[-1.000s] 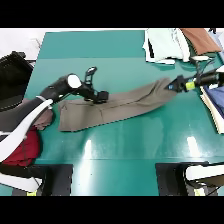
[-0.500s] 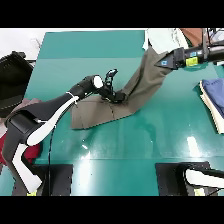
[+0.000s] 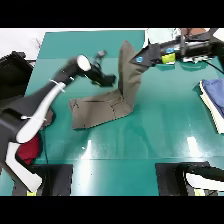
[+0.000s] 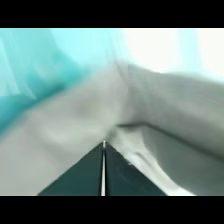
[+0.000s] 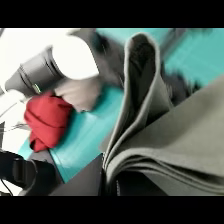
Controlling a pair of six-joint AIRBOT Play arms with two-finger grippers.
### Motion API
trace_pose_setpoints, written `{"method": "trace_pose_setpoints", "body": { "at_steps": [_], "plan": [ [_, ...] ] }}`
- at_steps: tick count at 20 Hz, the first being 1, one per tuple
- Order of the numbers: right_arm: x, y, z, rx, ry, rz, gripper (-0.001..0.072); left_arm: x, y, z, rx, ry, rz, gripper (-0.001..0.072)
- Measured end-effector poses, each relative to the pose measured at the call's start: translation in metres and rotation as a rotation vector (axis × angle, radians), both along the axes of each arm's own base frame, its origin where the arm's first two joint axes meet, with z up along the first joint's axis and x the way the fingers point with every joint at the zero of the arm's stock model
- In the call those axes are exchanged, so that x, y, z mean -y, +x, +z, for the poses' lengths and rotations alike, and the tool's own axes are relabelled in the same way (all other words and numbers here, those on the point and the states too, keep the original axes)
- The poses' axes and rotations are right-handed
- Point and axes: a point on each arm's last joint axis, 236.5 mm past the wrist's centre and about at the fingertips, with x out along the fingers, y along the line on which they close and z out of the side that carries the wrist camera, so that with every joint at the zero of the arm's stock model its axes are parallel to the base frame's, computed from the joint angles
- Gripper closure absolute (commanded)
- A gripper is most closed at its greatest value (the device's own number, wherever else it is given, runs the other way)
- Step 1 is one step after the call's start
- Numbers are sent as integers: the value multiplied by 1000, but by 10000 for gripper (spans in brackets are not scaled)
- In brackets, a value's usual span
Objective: Fold the shirts.
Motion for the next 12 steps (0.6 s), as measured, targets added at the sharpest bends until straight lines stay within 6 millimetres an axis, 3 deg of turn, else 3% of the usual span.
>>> {"method": "trace_pose_setpoints", "body": {
  "at_steps": [3, 5, 6, 9, 10, 12],
  "plan": [
    [-54, -9, -8, 9, 28, 51, 674, -81, 27, 90, 170, 30, 115, 684],
    [-101, -16, -22, 7, 52, 79, 363, -135, 31, 147, 284, 56, 203, 684],
    [-127, -22, -29, 7, 70, 95, 338, -157, 28, 172, 336, 65, 242, 684],
    [-195, -47, -52, 12, 116, 170, 360, -205, 13, 227, 447, 94, 327, 684],
    [-207, -52, -56, 17, 118, 190, 414, -214, 8, 238, 470, 99, 343, 684],
    [-214, -55, -67, 34, 95, 219, 414, -222, 0, 248, 483, 107, 355, 684]
  ]
}}
